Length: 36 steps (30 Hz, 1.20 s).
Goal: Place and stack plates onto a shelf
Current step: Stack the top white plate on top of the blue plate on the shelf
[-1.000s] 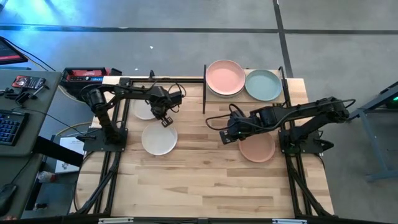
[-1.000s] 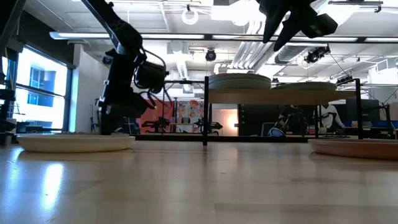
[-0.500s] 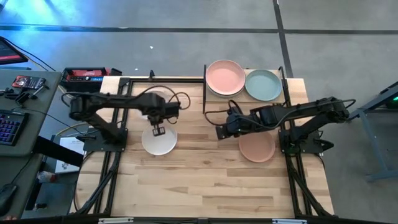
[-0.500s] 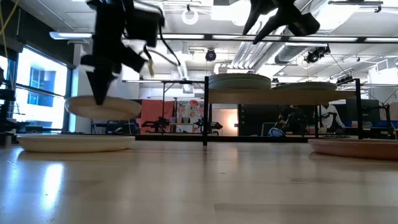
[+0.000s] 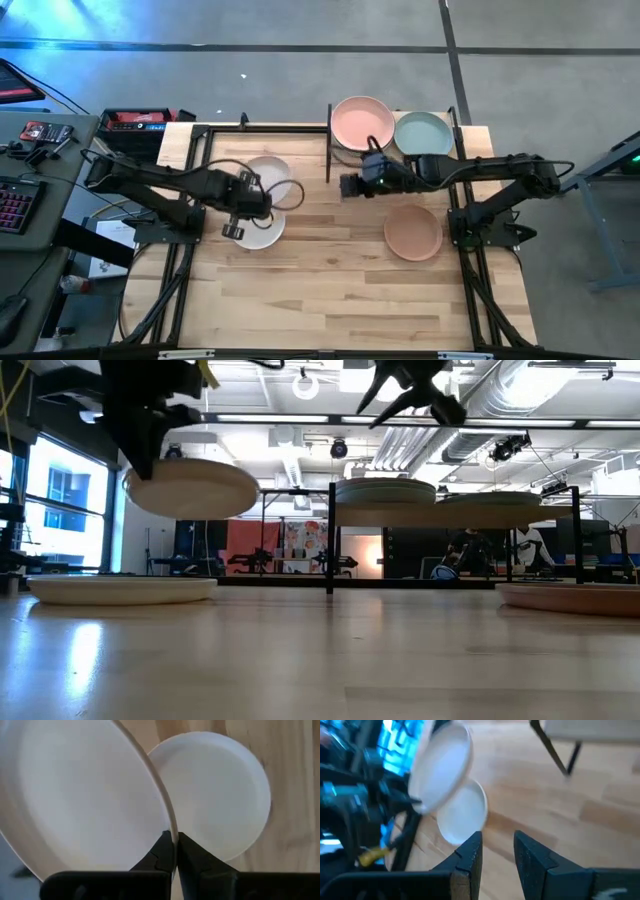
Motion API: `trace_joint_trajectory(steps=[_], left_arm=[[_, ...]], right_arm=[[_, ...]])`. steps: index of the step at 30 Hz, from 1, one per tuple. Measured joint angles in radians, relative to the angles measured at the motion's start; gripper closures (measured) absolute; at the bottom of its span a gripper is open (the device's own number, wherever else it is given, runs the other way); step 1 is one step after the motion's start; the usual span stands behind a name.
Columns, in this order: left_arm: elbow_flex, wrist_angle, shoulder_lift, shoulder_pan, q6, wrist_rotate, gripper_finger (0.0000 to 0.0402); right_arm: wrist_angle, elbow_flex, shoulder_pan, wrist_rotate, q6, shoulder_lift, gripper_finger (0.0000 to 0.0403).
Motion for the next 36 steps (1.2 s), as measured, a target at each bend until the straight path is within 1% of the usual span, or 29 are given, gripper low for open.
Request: trace_joint_trajectory(steps=[7, 12, 14, 17, 23, 29, 36], left_arm=[[0.0, 0.029, 0.012, -0.132, 0.121, -0.18, 0.0401], [0.0, 0.092, 0.015, -0.189, 0.241, -0.302, 0.0401], [0.0, 0.137, 0.016, -0.199, 0.303, -0.333, 0.0401], [0.0, 0.184, 0.016, -0.203, 0.381, -0.352, 0.0401], [0.0, 0.258, 0.016, -0.201, 0.49, -0.381, 0.0401], [0.0, 0.266, 0.016, -0.193, 0.566, -0.385, 0.0401], [0.0, 0.33, 0.016, -0.16, 0.649, -0.384, 0.0401]], right_arm=[[0.091, 0.0, -0.073, 0.002, -0.066, 0.0, 0.0313], [0.104, 0.0, -0.086, 0.002, -0.068, 0.011, 0.0313], [0.099, 0.0, -0.086, 0.0, -0.068, 0.017, 0.0313], [0.104, 0.0, -0.085, -0.002, -0.069, 0.025, 0.0313], [0.116, 0.001, -0.084, -0.001, -0.064, 0.039, 0.0313], [0.136, 0.0, -0.083, -0.001, -0.067, 0.042, 0.0313], [0.15, 0.0, -0.083, -0.007, -0.07, 0.042, 0.0313]])
